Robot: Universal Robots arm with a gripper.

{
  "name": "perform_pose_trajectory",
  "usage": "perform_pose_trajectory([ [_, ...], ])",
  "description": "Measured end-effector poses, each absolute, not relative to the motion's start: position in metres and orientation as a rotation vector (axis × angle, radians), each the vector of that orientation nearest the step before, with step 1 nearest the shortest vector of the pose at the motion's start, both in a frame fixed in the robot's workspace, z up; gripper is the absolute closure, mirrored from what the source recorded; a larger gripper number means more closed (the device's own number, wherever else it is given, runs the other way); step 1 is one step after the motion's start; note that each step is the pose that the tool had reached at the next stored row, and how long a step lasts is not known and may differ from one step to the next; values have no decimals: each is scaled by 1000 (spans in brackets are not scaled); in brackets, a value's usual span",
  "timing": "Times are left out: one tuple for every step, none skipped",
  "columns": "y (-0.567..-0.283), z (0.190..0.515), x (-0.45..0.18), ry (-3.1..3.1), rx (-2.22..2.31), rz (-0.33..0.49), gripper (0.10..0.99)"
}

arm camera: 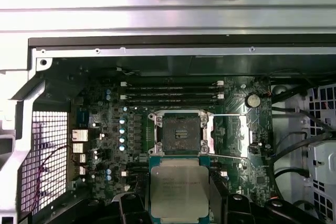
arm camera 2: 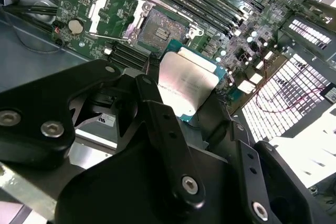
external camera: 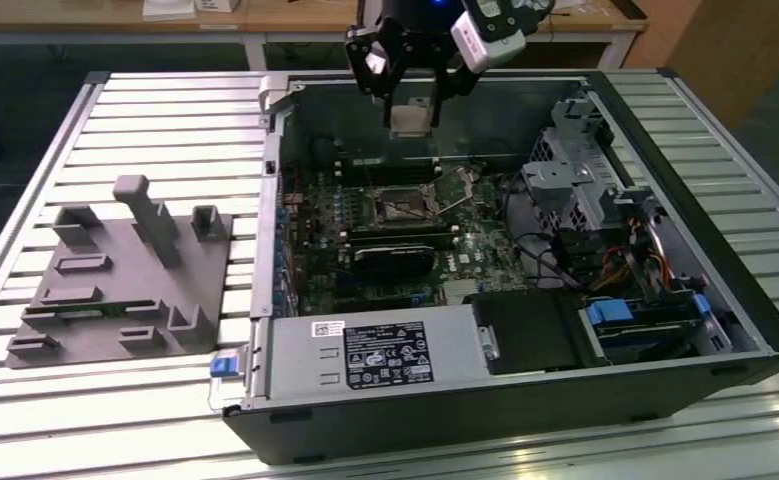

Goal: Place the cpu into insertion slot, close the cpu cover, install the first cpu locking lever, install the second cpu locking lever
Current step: 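Place the cpu into insertion slot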

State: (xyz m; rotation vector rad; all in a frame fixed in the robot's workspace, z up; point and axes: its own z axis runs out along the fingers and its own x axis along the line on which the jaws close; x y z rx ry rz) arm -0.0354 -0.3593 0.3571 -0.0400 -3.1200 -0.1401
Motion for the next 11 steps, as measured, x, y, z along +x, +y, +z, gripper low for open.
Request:
perform_pose_trajectory([
  [-359,356,-35,-3120,-40,-140,549],
  [-359,355,-35,-3120,-40,-140,549],
  [-359,354,-35,-3120,-40,-140,549],
  [-359,353,-35,-3120,-40,-140,549],
  [-359,352,-35,-3120,-40,-140,549],
  [-359,351,-35,-3120,-40,-140,549],
  [-359,349,-35,-3120,-40,-140,549],
  [-359,348,-35,-3120,-40,-140,549],
  [-359,347,-35,-3120,-40,-140,549],
  [-359,346,-35,-3120,-40,-140,549],
  [-359,345,-35,-3120,-40,-140,549],
])
